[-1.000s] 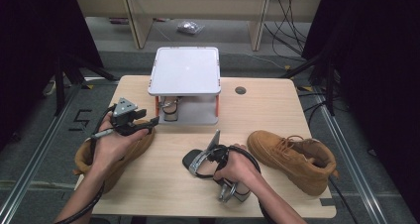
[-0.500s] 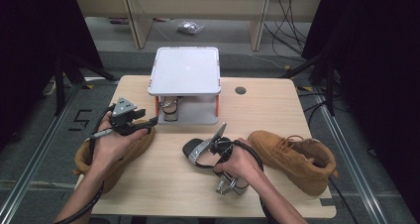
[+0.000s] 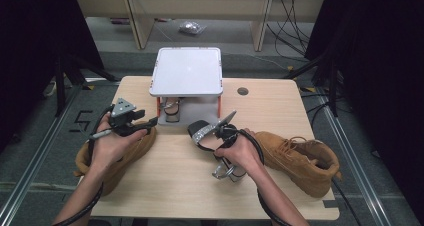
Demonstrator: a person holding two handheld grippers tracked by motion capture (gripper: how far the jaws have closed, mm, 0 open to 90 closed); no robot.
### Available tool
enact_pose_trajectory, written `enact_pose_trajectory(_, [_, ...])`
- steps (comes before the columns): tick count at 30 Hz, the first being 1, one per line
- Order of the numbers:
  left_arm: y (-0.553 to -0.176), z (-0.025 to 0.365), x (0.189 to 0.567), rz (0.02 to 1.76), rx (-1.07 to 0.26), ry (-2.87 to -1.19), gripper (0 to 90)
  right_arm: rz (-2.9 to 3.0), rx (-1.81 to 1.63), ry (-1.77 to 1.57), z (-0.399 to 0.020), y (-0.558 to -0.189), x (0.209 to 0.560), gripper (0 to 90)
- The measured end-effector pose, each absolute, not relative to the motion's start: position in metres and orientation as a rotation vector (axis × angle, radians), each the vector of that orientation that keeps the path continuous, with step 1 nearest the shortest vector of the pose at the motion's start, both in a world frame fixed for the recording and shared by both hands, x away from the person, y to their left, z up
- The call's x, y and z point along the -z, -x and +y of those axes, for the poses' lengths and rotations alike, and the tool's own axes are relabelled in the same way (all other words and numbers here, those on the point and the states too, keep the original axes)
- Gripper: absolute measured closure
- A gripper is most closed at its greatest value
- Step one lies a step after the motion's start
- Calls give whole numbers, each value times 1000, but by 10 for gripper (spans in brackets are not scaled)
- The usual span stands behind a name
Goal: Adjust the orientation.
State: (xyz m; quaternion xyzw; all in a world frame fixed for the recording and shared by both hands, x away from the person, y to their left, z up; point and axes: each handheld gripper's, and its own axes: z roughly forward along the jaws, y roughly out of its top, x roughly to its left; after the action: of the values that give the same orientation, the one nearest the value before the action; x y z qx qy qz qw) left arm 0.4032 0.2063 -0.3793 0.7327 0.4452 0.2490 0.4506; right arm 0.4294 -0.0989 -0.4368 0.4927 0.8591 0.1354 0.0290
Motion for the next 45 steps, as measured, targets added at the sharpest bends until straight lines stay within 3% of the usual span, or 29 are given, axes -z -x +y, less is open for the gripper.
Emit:
enact_pose_trajectory(25, [-405, 215, 375, 1104, -638, -1793, 449, 2490, -461, -1767, -71, -495, 442, 438])
enact_pose_trajectory(45, [-404, 220, 375, 1112, -646, -1786, 456, 2395, -452, -1913, -53, -508, 462, 437])
